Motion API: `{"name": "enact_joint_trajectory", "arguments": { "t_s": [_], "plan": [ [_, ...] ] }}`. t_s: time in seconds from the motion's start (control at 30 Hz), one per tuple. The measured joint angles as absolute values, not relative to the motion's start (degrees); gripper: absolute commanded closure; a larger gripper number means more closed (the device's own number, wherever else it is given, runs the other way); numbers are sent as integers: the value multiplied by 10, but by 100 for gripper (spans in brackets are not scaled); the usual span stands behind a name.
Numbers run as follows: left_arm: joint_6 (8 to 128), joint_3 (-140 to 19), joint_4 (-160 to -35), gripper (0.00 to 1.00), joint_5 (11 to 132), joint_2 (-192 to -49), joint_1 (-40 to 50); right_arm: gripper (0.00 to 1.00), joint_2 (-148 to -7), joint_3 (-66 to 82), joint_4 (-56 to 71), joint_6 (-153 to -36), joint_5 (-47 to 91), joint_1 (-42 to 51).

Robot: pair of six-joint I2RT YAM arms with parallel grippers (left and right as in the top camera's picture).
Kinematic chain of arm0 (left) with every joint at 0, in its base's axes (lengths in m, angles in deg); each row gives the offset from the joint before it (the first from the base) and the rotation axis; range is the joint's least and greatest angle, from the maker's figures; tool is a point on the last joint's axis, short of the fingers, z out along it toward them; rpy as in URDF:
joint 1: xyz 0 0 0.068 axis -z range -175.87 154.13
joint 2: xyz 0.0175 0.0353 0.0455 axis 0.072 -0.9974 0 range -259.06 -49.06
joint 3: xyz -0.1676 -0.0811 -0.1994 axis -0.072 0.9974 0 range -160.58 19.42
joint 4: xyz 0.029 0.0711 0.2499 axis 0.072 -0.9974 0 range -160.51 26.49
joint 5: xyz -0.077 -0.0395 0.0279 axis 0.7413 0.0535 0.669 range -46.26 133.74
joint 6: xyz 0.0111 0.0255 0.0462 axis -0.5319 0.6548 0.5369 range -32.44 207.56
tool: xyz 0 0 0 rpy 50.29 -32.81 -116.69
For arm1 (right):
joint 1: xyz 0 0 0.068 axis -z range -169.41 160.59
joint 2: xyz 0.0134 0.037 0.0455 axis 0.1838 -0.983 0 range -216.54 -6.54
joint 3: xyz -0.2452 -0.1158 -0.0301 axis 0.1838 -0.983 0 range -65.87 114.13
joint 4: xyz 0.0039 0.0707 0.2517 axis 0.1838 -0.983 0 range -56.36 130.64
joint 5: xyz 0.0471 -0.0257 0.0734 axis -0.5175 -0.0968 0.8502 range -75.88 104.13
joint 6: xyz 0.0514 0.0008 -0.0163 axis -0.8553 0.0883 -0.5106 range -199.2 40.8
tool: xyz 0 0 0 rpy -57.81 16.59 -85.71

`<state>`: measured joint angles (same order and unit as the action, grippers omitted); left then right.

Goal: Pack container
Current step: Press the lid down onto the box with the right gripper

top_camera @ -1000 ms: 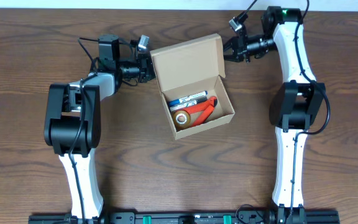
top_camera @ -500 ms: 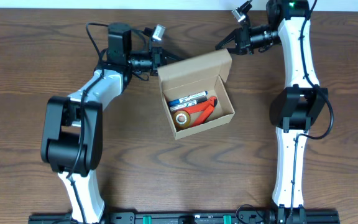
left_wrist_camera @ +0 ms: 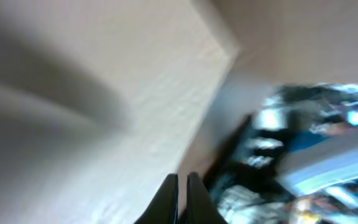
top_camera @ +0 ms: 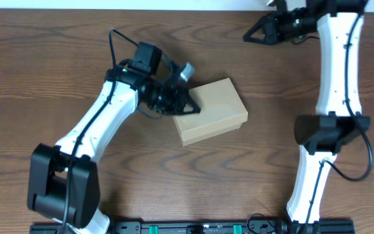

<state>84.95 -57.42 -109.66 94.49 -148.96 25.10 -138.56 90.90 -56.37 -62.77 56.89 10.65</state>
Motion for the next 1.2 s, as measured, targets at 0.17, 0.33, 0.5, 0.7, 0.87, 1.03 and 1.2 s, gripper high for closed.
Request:
{"name": "enact_joint_trajectory", "arguments": {
  "t_s": [0.17, 0.33, 0.5, 0.7, 0.87, 1.03, 1.2],
  "plan": [
    [884, -574, -1187, 65, 702, -1454, 255, 86, -1310, 909, -548, -647, 384, 96],
    [866, -574, -1222, 17, 481, -1381, 209, 69, -1243, 911, -523, -659, 276, 90],
    [855, -574, -1223, 5, 373, -1291, 137, 69, -1181, 912, -504, -678, 195, 79],
    [848, -575, -1226, 5, 312, -1243, 92, 59, -1135, 916, -520, -725, 108, -5],
    [841, -575, -1231, 5, 286, -1248, 88, 58, -1135, 909, -554, -784, 9, -90],
    [828, -575, -1231, 4, 280, -1248, 88, 59, -1149, 863, -555, -845, 0, -139],
    [822, -575, -1231, 4, 275, -1249, 88, 59, -1178, 741, -521, -895, 23, -170]
  ]
}}
